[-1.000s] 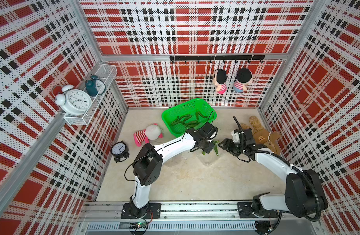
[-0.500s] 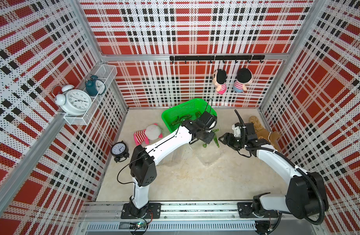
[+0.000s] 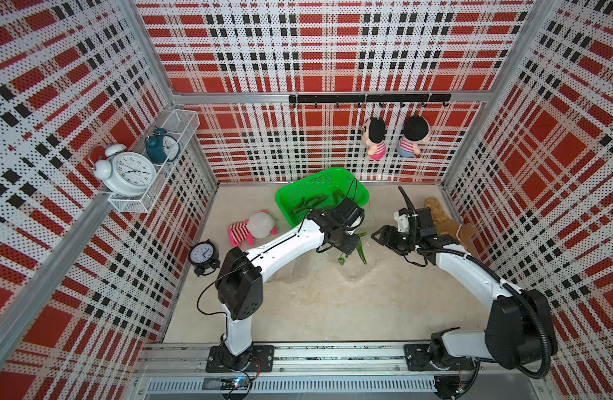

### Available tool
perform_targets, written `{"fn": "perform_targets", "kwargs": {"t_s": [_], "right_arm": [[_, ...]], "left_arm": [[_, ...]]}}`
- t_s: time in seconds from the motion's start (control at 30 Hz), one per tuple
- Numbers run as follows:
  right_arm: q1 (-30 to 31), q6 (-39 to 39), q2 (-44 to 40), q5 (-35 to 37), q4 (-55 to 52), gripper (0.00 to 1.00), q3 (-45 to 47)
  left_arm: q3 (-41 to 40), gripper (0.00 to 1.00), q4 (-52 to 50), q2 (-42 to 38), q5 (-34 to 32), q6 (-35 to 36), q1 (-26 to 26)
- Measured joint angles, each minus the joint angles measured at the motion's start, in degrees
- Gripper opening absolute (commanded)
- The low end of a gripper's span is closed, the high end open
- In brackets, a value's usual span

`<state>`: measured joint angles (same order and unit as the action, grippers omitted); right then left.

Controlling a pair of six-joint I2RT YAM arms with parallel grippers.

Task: Take small green peppers out of containers
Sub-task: Adjust the green pepper.

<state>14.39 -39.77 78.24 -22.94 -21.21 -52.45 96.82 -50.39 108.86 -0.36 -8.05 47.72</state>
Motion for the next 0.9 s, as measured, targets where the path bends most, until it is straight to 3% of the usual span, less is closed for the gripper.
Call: {"fn": "perform_targets", "kwargs": {"t_s": [0.2, 0.43, 0.7, 0.9], "right_arm": [[6.43, 4.17, 6.91, -0.11, -1.73, 0.69, -5.53], [8.37, 10.47, 9.88, -0.52, 3.02, 0.68, -0.09], [8.37, 13.18, 11.13, -0.68, 10.03, 0.66, 3.39], [8.37, 11.37, 4.22, 0.94, 9.99, 0.69, 3.26]], "left_arm": [[3.08, 0.0, -2.4, 7.63, 0.17, -1.18, -0.72], [10.95, 0.0, -5.75, 12.9, 4.57, -4.39, -2.95], [7.23, 0.0, -7.85, 10.12, 7.48, -6.71, -4.22], [9.57, 0.0, -9.18, 8.22, 8.83, -7.1, -6.67]]}}
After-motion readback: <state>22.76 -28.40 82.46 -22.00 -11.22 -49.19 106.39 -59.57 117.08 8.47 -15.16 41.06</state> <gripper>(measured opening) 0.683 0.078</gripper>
